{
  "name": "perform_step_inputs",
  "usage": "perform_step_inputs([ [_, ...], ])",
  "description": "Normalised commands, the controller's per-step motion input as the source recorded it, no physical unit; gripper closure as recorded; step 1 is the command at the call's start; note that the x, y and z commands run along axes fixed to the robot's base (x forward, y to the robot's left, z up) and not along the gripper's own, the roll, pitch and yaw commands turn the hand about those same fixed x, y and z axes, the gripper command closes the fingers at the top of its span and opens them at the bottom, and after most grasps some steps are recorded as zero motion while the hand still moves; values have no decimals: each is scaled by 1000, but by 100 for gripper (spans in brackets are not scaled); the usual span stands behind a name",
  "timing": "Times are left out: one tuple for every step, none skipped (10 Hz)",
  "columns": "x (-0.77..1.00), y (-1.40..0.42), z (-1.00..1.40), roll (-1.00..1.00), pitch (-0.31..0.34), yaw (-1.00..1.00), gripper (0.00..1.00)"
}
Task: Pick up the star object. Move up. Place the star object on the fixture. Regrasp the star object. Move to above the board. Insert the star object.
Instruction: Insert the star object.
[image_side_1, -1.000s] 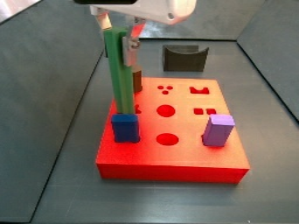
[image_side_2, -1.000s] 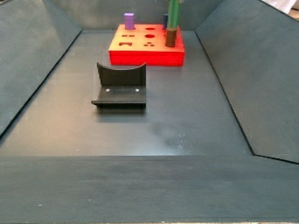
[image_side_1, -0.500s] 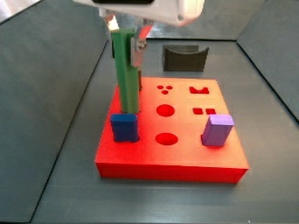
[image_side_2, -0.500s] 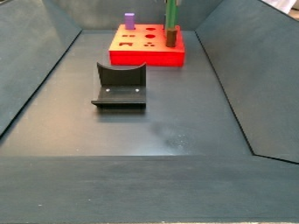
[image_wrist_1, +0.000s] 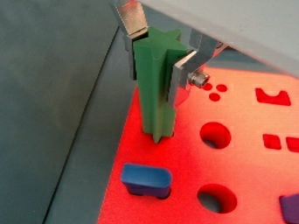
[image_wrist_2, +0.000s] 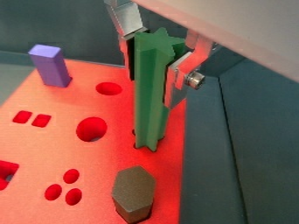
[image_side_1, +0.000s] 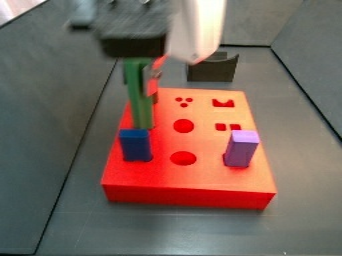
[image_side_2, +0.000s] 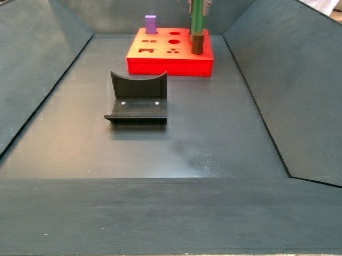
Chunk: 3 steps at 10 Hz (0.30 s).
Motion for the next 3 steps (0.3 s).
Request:
perform_step_inputs([
  [-20, 0, -546, -131, -200, 0, 100],
  [0, 0, -463, -149, -121, 0, 100],
  [0, 0, -106, -34, -54, 0, 100],
])
